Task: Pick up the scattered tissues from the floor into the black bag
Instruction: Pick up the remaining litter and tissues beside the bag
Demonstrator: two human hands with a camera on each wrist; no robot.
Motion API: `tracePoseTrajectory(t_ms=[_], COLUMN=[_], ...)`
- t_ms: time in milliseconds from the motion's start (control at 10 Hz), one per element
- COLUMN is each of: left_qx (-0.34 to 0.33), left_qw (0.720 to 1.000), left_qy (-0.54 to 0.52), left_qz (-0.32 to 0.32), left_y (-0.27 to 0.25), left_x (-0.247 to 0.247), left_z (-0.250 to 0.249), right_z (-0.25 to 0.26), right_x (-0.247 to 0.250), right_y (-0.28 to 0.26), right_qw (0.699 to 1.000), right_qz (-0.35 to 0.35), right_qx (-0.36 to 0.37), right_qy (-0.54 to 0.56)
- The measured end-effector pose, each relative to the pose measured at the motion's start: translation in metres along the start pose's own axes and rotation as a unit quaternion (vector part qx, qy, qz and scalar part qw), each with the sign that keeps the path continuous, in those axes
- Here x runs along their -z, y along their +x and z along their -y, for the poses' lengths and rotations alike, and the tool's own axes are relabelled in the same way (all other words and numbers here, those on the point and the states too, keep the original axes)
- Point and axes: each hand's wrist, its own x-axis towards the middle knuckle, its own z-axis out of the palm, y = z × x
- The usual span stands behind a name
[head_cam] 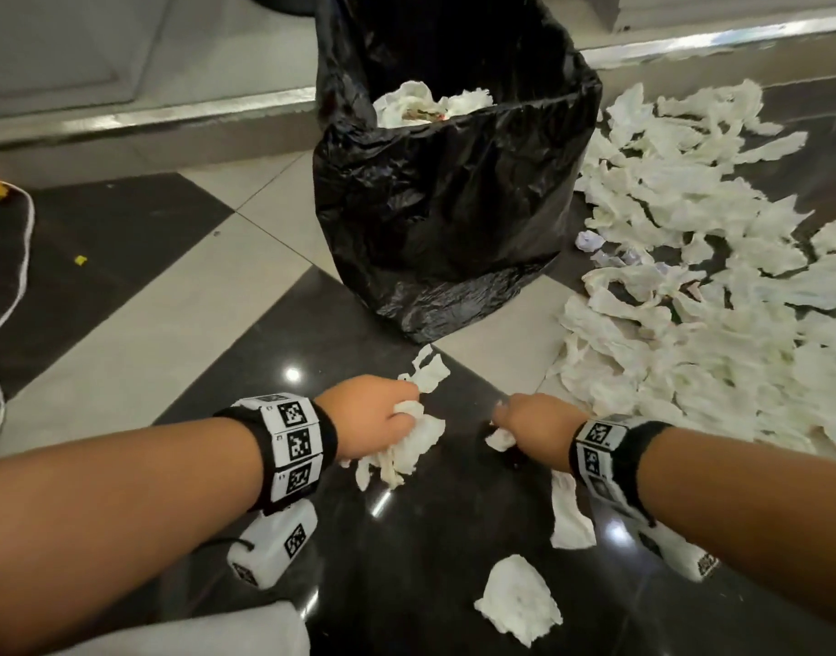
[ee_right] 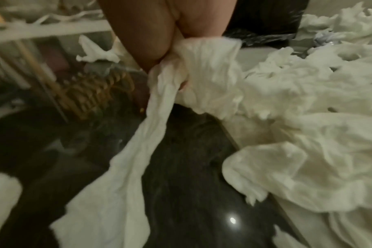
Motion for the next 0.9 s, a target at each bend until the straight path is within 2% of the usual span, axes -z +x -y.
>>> tracePoseTrajectory(t_ms=[100,200,300,400,500,600,700,800,900], left_qx=[0.012,-0.006,-0.024,-0.014,0.011,-0.005,0.02,0.037,0.036], left_qw=[0.991,0.975,0.977,0.971,0.966,0.97,0.965,0.962,0.971], left_qy=[0.132,0.217,0.203,0.192,0.203,0.211,0.213,0.207,0.17], left_qz=[0.018,0.039,0.063,0.144,0.162,0.12,0.154,0.174,0.167], left_y=[0.014,0.035,0.053,0.065,0.064,0.059,0.053,0.042,0.028], left_x=[0.006,0.007,-0.004,-0.014,-0.02,-0.027,-0.029,-0.02,-0.002], left_z=[0.006,0.009,0.016,0.019,0.02,0.034,0.052,0.064,0.076], right_z=[0.005,0.019,0.03,0.04,0.044,0.041,0.021,0.004,-0.003], right_x=[0.016,0.008,-0.07,-0.113,-0.084,-0.064,-0.001,0.092,0.204], right_y=[-0.013,-0.035,-0.038,-0.049,-0.042,-0.047,-0.043,-0.04,-0.061], right_qw=[0.997,0.989,0.921,0.737,0.944,0.952,0.99,0.968,0.866], right_qz=[-0.036,0.025,0.045,0.066,0.147,0.148,0.07,-0.155,-0.43], right_qx=[0.035,0.144,0.386,0.366,0.28,0.243,0.097,0.011,-0.001], right_qy=[0.057,0.005,-0.033,0.564,0.1,-0.114,0.069,0.199,0.254])
